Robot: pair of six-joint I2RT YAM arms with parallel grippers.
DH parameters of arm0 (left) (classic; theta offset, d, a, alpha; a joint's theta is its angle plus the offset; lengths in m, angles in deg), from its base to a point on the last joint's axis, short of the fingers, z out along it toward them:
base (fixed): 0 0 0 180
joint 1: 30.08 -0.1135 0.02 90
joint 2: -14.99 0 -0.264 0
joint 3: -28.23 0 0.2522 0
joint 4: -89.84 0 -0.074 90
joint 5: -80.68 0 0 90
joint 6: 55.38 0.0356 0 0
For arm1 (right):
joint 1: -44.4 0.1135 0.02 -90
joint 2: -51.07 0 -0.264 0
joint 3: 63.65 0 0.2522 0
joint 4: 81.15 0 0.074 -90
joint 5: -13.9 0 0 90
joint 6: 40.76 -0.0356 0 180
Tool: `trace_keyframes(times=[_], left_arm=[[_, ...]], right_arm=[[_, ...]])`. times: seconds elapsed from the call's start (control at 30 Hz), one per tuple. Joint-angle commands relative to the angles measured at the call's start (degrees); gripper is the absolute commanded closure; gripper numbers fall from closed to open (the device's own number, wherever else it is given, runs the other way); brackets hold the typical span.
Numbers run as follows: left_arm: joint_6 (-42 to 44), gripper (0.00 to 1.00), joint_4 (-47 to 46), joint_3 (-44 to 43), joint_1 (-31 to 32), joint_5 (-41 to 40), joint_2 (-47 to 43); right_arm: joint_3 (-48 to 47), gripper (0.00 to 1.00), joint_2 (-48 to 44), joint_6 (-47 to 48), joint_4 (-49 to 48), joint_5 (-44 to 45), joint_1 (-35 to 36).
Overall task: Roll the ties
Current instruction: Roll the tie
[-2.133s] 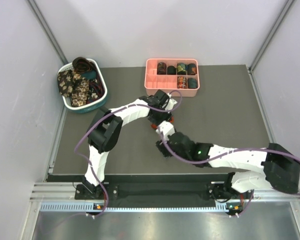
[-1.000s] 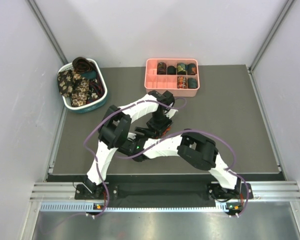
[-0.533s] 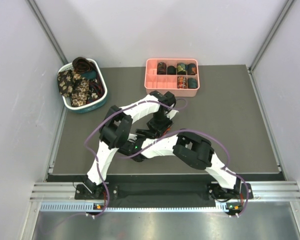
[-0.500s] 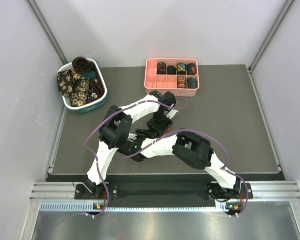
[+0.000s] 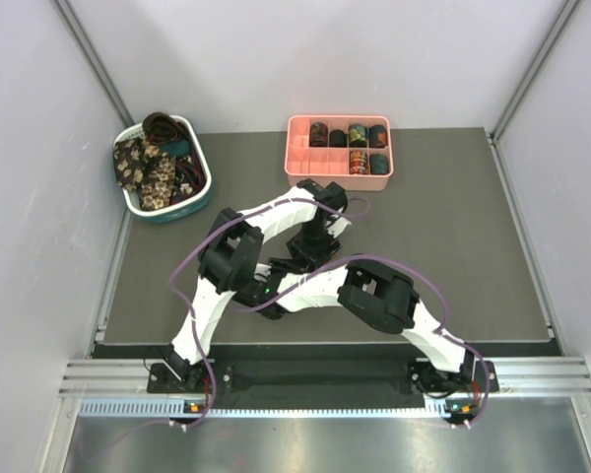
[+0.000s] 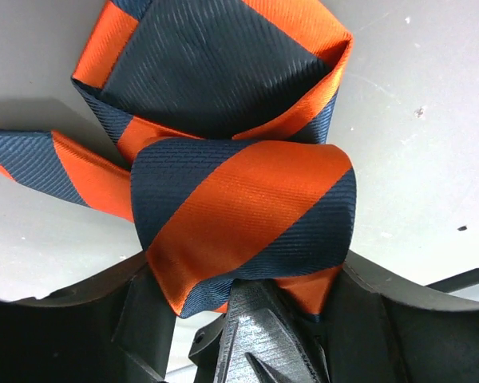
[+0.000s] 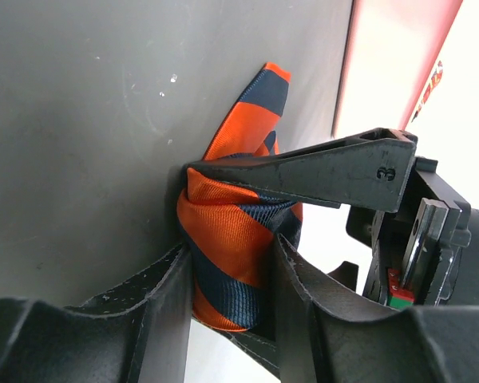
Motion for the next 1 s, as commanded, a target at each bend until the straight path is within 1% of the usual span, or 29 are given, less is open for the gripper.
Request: trace_keyframes(times=[0.0, 0.2, 0.3, 0.33, 0.4, 0.43, 0.63, 0.73, 0.8, 0.9, 0.97], left_arm=[[1.5, 0.33, 9.6, -0.4, 0.1, -0.9, 3.2], [1.8, 0.29, 2.8, -1.7, -0.1, -0.9, 1.8], [1.5, 0.22, -1.5, -0.6, 0.0, -0.7, 0.1], [1.5, 0.17, -3.0, -0.3, 0.0, -0.4, -0.6], [1.5, 0.05, -5.4, 0.8, 0.0, -0.2, -2.3], [1.4, 0.01, -8.5, 1.1, 0.0, -0.3, -2.9], [1.0, 0.01, -18.7, 4.9, -0.3, -0.3, -7.2], [0.6, 0.02, -20.7, 5.4, -0.4, -0.9, -6.7], [0.4, 0.04, -21.2, 5.6, -0.7, -0.8, -5.8], [0.4, 0.12, -21.2, 6.1, -0.7, -0.2, -4.4], [0.5, 0.28, -20.9, 6.9, -1.0, 0.9, -3.8]], right_arm=[[2.4, 0.76, 2.7, -2.4, 1.5, -6.3, -3.6], [2.1, 0.76, 2.2, -2.0, 1.2, -7.0, -3.2], [2.1, 0.76, 2.1, -1.8, 1.0, -7.1, -3.1], [2.2, 0.76, 2.0, -1.7, 0.9, -7.0, -3.0], [2.1, 0.76, 1.9, -1.7, 1.0, -7.1, -3.0], [2.1, 0.76, 2.0, -1.6, 0.9, -7.1, -2.9], [2.4, 0.75, 1.5, -1.4, 0.4, -7.5, -2.8], [2.3, 0.75, 1.2, -1.3, 0.3, -7.7, -2.9], [2.3, 0.75, 1.1, -1.2, 0.3, -7.7, -2.9], [2.3, 0.75, 0.9, -1.0, 0.2, -7.7, -2.9], [2.4, 0.75, 0.8, -0.9, 0.2, -7.7, -2.9]])
